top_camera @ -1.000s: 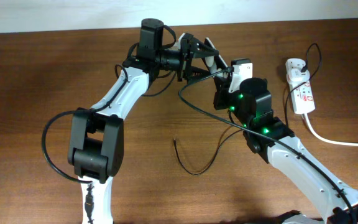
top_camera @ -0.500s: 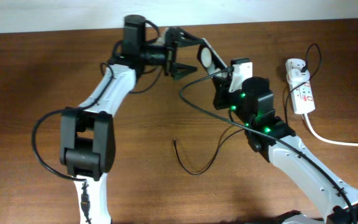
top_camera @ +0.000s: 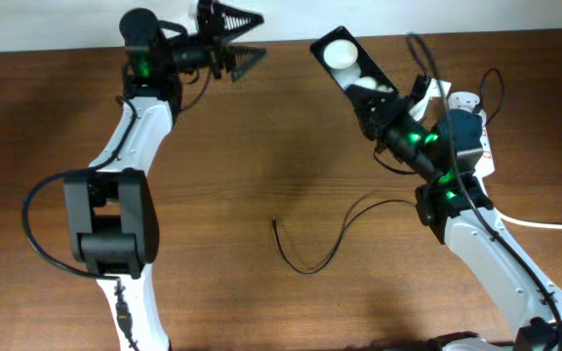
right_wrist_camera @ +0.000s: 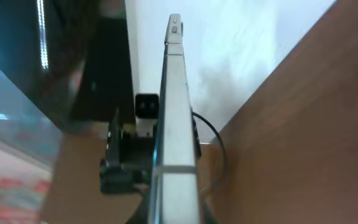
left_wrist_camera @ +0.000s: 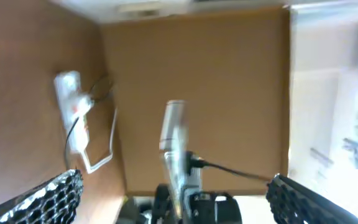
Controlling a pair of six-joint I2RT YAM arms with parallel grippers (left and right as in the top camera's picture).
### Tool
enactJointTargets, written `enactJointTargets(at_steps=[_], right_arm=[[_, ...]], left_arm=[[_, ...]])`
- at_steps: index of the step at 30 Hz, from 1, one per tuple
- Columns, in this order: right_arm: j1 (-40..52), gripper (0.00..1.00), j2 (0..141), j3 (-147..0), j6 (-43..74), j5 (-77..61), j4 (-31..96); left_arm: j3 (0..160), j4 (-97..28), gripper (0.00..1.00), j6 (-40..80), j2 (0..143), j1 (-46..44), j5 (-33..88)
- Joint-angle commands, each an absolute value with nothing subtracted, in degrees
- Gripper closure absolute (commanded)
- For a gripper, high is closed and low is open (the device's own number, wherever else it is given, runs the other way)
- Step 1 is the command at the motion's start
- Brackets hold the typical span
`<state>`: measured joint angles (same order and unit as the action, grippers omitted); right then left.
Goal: Plug charger to phone and switch on socket
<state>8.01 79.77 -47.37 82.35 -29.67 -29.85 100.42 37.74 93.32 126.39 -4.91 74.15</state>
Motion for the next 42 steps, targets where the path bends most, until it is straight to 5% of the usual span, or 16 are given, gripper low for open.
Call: enactJointTargets(at_steps=[1, 10, 18, 28, 35, 42], right_arm=[[7.88, 0.96, 78.37, -48.34, 94.02, -29.12, -30.74], [12.05, 0.96, 78.37, -48.34, 97.91, -26.94, -32.62], [12.05, 0.96, 78.37, -48.34, 89.65, -24.80, -32.38], [13.54, 0.96, 78.48, -48.34, 84.40, -23.29, -32.36], [13.54, 0.96, 78.48, -48.34, 84.44, -23.20, -32.38], [13.54, 0.96, 78.48, -48.34, 84.47, -21.98, -32.38]], left_arm=[[100.90, 44.10, 0.01, 103.48, 126.58, -6.63, 71.09], [100.88, 38.63, 0.01, 99.59, 126.58, -13.56, 63.26], [100.88, 33.80, 0.00, 95.64, 126.58, -18.59, 53.95], [100.88, 33.93, 0.12, 91.18, 126.58, -19.51, 54.63], [100.88, 33.71, 0.07, 91.20, 126.58, -19.51, 55.24], [100.88, 33.74, 0.24, 91.20, 126.58, -19.53, 55.27]])
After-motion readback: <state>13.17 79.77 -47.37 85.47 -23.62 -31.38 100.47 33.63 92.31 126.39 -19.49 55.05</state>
